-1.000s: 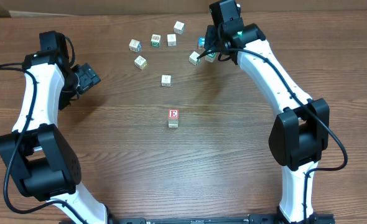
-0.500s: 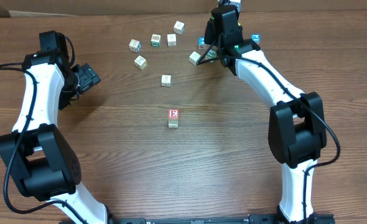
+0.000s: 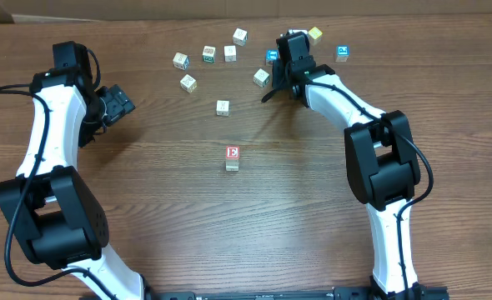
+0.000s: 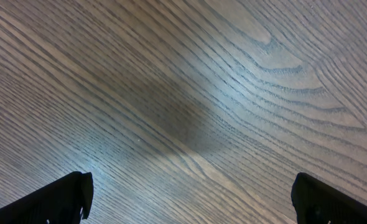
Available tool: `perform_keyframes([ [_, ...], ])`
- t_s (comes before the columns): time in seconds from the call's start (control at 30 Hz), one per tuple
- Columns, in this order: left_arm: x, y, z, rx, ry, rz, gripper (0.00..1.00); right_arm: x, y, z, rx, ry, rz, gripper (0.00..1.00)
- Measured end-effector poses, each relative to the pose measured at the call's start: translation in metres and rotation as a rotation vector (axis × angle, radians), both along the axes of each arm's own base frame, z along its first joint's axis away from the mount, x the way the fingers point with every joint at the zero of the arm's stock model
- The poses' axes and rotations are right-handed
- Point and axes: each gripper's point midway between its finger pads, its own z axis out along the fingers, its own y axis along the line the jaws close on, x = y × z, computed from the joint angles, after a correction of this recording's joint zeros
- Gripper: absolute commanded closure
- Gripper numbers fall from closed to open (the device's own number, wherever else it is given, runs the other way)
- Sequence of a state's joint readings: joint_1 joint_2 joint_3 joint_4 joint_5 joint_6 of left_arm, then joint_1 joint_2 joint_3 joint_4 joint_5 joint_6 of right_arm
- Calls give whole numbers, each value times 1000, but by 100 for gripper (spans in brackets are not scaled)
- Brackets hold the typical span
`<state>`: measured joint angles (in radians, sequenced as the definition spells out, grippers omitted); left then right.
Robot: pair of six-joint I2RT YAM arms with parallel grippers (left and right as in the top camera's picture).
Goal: Form a tower
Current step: 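Move the right gripper over the green-bordered block at the back right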
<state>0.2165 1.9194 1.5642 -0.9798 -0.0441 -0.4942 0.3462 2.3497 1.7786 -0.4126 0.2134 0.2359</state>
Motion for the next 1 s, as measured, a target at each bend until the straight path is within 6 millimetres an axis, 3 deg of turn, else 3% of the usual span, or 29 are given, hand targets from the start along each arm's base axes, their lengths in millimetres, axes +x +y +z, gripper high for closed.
perform_keyframes([
  [0.1, 0, 0, 0, 0, 0, 0, 1, -25, -9, -17, -44, 124, -1, 66],
  [0.2, 0, 0, 0, 0, 0, 0, 0, -44, -17, -22, -75, 209, -3, 66],
  [0.4, 0, 0, 0, 0, 0, 0, 0, -79, -27, -20, -115, 365, 2, 50],
  [0.53, 0, 0, 0, 0, 0, 0, 0, -93, -27, -15, -118, 440, 8, 34],
  [0.67, 0, 0, 0, 0, 0, 0, 0, -70, -18, 0, -82, 365, 21, 32],
  [0.8, 0, 0, 0, 0, 0, 0, 0, -22, -10, 29, -9, 169, 11, 28],
  [1.0, 0, 0, 0, 0, 0, 0, 0, 10, -34, 42, 30, 58, -43, 27],
])
